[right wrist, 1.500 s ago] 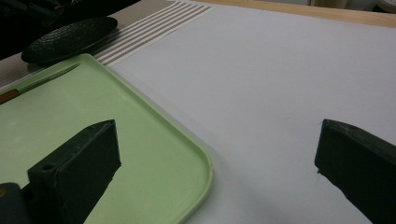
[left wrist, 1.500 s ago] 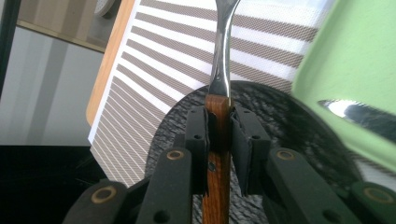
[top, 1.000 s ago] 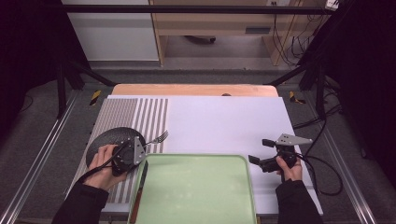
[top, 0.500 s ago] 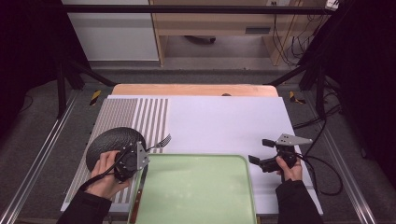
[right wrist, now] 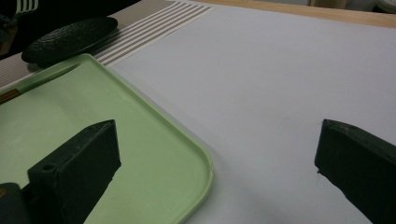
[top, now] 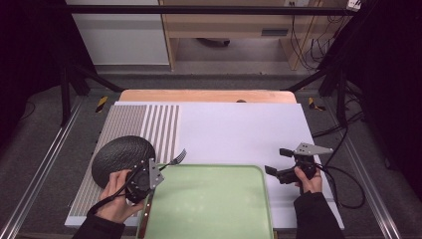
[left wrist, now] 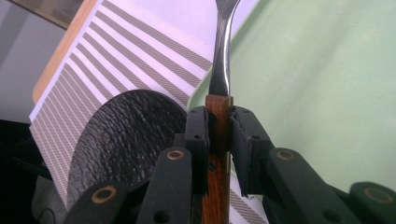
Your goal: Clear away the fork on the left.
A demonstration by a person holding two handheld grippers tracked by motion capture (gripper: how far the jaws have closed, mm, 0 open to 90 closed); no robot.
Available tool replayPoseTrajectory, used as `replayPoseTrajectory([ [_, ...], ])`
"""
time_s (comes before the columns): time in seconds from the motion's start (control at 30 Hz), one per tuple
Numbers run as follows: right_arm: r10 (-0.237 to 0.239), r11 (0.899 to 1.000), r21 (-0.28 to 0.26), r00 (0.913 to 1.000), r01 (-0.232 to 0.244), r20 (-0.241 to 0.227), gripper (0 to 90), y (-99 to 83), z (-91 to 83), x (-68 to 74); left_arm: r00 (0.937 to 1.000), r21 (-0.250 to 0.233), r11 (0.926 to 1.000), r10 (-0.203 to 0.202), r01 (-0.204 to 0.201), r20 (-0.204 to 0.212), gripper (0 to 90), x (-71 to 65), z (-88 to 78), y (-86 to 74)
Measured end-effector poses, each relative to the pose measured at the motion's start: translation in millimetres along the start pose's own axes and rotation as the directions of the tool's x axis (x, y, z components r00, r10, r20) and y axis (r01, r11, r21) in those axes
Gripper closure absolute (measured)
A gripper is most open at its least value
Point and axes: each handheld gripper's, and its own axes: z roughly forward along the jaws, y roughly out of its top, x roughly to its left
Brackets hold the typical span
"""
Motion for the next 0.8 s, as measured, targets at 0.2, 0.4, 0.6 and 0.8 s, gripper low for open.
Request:
replayPoseTrajectory([
  [0.2, 0.000, 1.000, 0.001, 1.0000, 0.000, 0.000, 0.2, 0.0, -0.2, 0.0, 0.9995, 0.018, 0.9998, -0.011, 0.011, 0.028, 76.8, -10.7, 0.1, 1.5],
  [0.4, -0.001, 1.000, 0.002, 1.0000, 0.001, 0.000, 0.2, -0.2, 0.1, 0.1, 0.9991, 0.038, 0.9992, -0.011, 0.010, 0.041, 76.8, -19.5, -2.6, 3.1],
  [0.6, -0.003, 1.000, 0.003, 1.0000, 0.003, 0.002, 0.2, -0.2, 0.1, 0.0, 0.9985, 0.030, 0.9994, -0.015, 0.013, 0.053, 76.8, -28.5, -6.1, 4.4],
  [0.8, -0.001, 1.000, 0.002, 1.0000, 0.001, 0.000, 0.2, -0.2, 0.0, 0.3, 0.9968, 0.034, 0.9992, -0.022, 0.020, 0.076, 76.8, -37.2, -7.9, 6.9],
])
